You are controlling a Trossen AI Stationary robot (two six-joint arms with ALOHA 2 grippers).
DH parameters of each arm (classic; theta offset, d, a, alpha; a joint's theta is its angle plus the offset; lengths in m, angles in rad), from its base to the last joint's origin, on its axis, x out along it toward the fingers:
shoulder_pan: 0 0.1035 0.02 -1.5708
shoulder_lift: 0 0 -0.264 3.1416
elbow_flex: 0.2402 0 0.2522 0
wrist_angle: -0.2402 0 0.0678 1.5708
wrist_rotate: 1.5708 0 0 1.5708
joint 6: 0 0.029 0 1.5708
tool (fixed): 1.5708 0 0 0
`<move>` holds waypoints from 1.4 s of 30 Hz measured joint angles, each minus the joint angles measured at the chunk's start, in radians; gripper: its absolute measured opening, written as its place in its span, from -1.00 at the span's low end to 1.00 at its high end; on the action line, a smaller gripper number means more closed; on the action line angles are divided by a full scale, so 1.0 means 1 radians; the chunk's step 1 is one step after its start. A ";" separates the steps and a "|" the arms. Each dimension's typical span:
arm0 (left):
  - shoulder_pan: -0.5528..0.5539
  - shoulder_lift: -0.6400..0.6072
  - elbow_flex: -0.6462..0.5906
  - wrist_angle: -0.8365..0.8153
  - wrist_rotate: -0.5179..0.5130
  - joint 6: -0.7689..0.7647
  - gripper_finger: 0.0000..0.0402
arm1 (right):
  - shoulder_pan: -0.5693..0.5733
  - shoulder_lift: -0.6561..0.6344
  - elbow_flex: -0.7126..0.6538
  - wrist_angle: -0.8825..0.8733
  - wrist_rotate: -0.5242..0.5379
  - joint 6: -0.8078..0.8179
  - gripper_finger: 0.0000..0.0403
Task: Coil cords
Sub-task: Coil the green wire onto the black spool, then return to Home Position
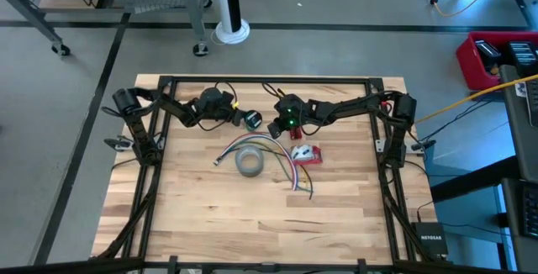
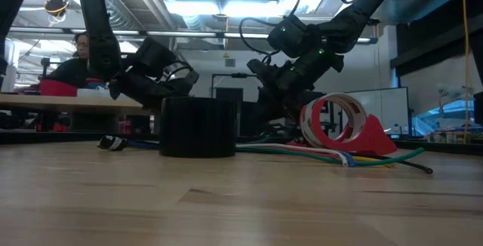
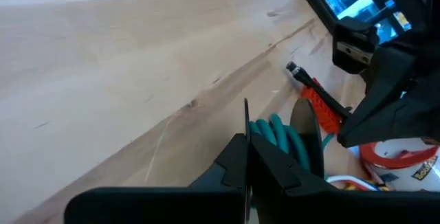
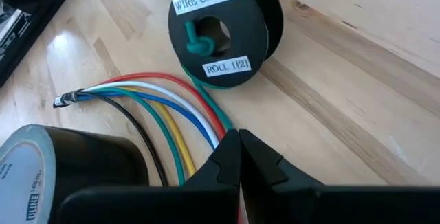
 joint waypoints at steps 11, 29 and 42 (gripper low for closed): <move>-0.002 -0.001 0.000 -0.056 -0.008 0.069 -0.85 | 0.000 0.000 0.000 0.000 0.000 0.000 -0.98; 0.004 -0.006 0.002 -0.178 -0.226 0.162 -0.45 | 0.000 0.000 0.000 -0.001 0.000 0.000 -0.98; 0.073 -0.307 -0.001 -0.561 -0.129 0.311 -0.56 | 0.000 -0.002 0.000 -0.003 0.000 0.014 -0.98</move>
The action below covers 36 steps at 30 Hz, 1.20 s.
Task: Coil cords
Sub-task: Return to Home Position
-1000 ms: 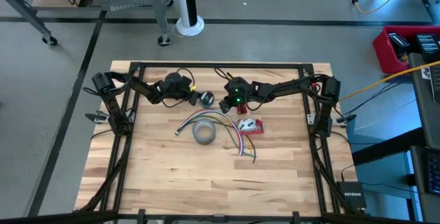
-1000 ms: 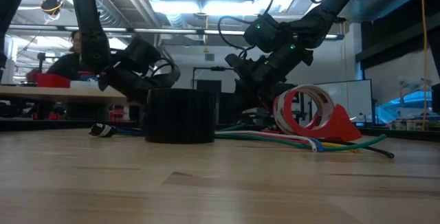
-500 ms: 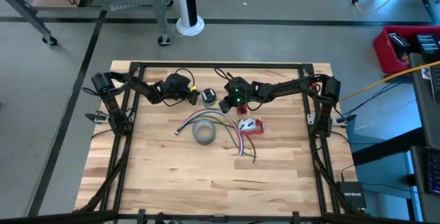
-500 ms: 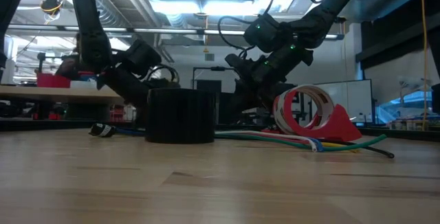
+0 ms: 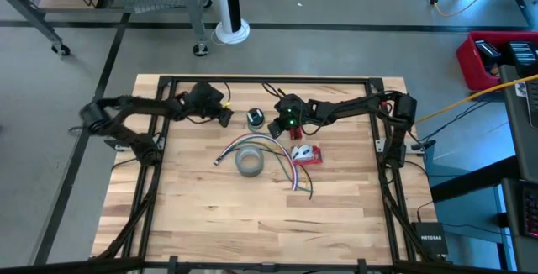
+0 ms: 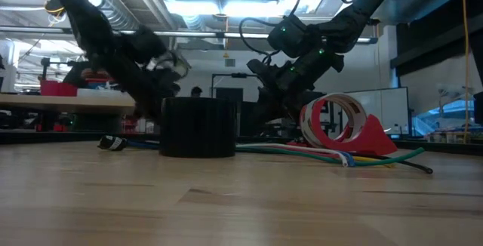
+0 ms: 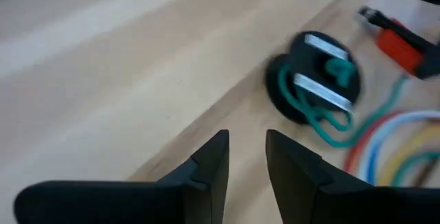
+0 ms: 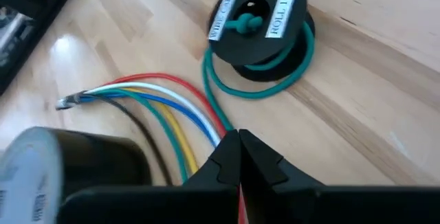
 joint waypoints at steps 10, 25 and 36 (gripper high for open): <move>-0.002 -0.500 0.000 -0.322 0.002 0.140 -0.56 | 0.000 -0.177 0.000 -0.024 -0.033 0.010 -0.98; -0.032 -1.115 -0.145 -0.549 0.000 0.102 -0.56 | -0.021 -0.642 -0.188 -0.053 0.063 0.011 -0.98; -0.107 -1.368 -0.387 -0.302 0.045 0.010 -0.56 | -0.026 -0.962 -0.425 0.062 0.109 0.069 -0.98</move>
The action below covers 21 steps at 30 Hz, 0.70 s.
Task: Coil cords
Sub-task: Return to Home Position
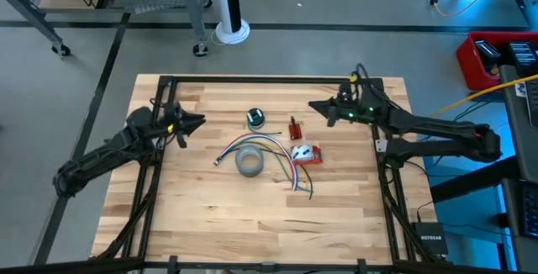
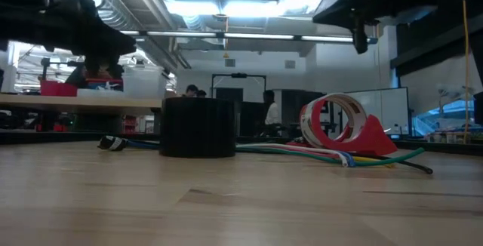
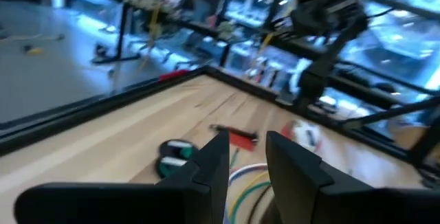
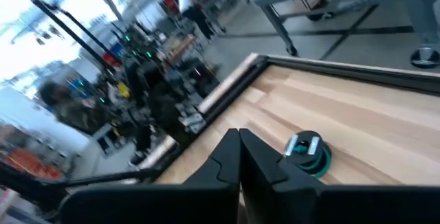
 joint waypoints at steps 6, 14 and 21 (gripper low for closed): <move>-0.055 -0.019 -0.097 0.143 0.044 -0.008 -0.56 | 0.000 -0.106 -0.140 0.136 -0.003 0.060 -0.98; -0.146 -0.019 -0.099 0.147 0.064 0.073 -0.56 | 0.000 -0.150 -0.269 0.271 -0.047 0.080 -0.98; -0.196 -0.019 -0.099 0.123 0.064 0.109 -0.56 | 0.001 -0.155 -0.378 0.404 -0.047 0.132 -0.98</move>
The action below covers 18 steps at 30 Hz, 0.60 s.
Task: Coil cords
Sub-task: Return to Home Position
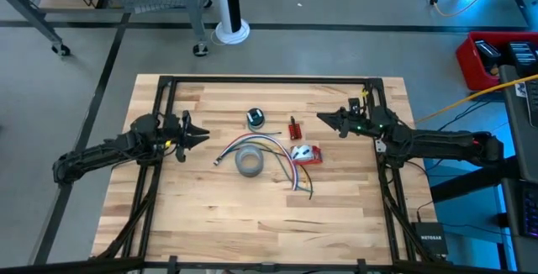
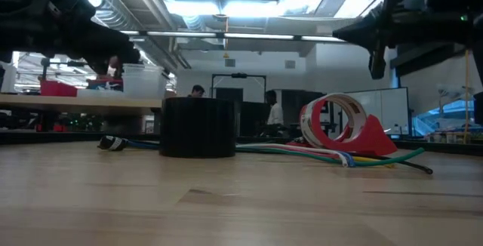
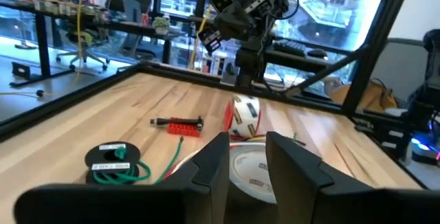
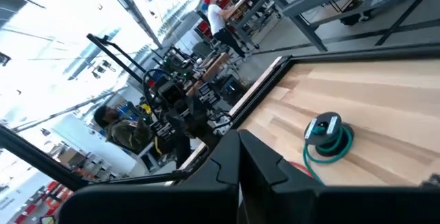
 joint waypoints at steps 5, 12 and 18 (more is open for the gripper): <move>-0.010 0.000 0.000 -0.015 -0.001 0.000 -0.56 | 0.000 -0.008 -0.082 0.095 -0.001 0.020 -0.98; -0.009 0.002 0.000 -0.016 -0.001 0.010 -0.56 | 0.000 -0.007 -0.141 0.106 0.003 0.017 -0.98; -0.009 0.003 0.000 -0.016 -0.004 -0.007 -0.56 | 0.000 -0.007 -0.184 0.106 0.014 -0.031 -0.98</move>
